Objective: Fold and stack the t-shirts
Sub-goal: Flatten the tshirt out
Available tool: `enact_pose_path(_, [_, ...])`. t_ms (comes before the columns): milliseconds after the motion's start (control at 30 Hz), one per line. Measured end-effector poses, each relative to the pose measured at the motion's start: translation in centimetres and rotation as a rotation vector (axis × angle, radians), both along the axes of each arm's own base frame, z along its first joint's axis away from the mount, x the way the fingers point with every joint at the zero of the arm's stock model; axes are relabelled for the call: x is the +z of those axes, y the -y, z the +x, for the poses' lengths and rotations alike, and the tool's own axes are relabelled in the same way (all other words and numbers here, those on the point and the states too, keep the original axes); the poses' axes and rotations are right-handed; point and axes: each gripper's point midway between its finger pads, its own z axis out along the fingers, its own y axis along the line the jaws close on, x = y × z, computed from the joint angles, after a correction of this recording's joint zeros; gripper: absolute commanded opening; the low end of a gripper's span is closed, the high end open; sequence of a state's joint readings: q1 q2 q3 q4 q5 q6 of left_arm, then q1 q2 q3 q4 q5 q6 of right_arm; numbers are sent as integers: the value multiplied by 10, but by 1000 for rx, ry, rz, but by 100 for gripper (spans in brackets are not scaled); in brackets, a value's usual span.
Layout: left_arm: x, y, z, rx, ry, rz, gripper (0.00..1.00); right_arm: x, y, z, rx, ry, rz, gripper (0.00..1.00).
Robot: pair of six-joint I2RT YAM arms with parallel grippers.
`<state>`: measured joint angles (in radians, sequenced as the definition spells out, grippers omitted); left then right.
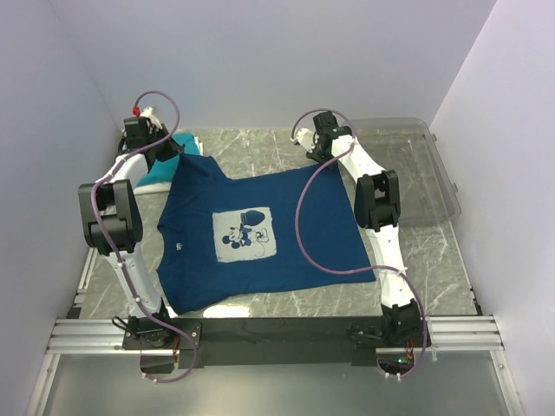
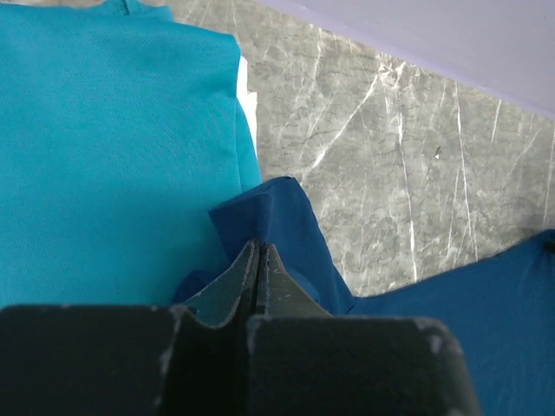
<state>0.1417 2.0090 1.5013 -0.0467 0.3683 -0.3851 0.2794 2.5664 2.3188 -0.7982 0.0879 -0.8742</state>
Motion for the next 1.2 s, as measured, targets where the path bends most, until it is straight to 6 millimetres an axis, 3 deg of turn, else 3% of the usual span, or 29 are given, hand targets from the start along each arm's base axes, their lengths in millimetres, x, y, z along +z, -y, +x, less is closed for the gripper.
enact_pose_path(367, [10, 0, -2, -2, 17, 5, 1, -3, -6, -6, 56, -34, 0, 17])
enact_pose_path(500, [15, 0, -3, -2, 28, 6, 1, -5, -7, -8, 65, -46, 9, 0])
enact_pose_path(867, [33, 2, -14, -4, 77, 16, 1, -3, -22, -30, 51, -89, 131, 0])
enact_pose_path(1067, [43, 2, -13, -4, 106, 20, 1, 5, -24, -23, -23, -44, 188, 0])
enact_pose_path(1200, [50, 2, -14, -4, 121, 22, 1, 24, -24, -14, -54, 14, 219, 0])
